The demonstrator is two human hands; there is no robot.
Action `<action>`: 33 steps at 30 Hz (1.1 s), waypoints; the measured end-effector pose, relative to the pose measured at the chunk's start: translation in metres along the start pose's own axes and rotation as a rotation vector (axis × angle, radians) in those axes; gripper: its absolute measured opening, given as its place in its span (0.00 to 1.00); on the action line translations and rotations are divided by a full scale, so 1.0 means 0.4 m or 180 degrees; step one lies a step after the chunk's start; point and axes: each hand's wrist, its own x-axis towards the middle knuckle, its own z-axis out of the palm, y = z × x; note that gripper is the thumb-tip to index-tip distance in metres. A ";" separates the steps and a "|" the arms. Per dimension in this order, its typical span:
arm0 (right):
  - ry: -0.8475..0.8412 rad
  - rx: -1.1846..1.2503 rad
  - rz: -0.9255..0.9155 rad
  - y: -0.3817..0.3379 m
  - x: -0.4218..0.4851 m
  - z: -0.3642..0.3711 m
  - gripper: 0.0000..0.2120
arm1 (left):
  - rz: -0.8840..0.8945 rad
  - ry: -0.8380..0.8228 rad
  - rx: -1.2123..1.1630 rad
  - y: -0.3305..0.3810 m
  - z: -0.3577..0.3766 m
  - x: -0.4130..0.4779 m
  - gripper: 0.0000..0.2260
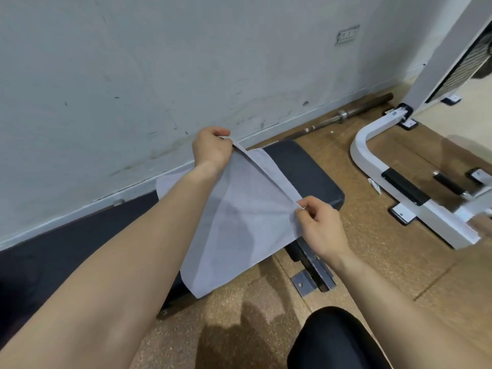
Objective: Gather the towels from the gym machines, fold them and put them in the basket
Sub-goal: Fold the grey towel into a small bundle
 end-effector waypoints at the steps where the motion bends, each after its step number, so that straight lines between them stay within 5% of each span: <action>1: 0.0019 -0.0034 0.0045 0.011 0.012 -0.009 0.09 | 0.0109 -0.0034 0.0116 0.002 0.023 0.004 0.11; 13: 0.0322 -0.0992 0.0365 0.104 0.105 -0.002 0.06 | 0.0929 -0.0456 0.1026 -0.071 0.209 0.078 0.09; 15: 0.0471 -0.1237 0.0244 0.105 0.111 0.009 0.01 | 0.0883 -0.0562 0.1236 -0.097 0.219 0.086 0.13; 18: 0.0670 -0.1422 -0.0058 0.106 0.121 0.026 0.12 | 0.0832 -0.0413 0.1639 -0.126 0.213 0.108 0.18; 22: 0.0614 -0.1426 -0.0236 0.087 0.159 0.047 0.12 | 0.0346 -0.0665 0.2397 -0.142 0.193 0.136 0.23; 26: 0.0173 -0.1417 -0.0279 0.043 0.221 0.072 0.11 | 0.0393 -0.0651 0.1656 -0.146 0.185 0.139 0.17; 33: -0.0328 -0.0467 -0.0268 -0.099 0.297 0.099 0.33 | 0.0988 -0.0690 0.0472 -0.095 0.077 -0.010 0.11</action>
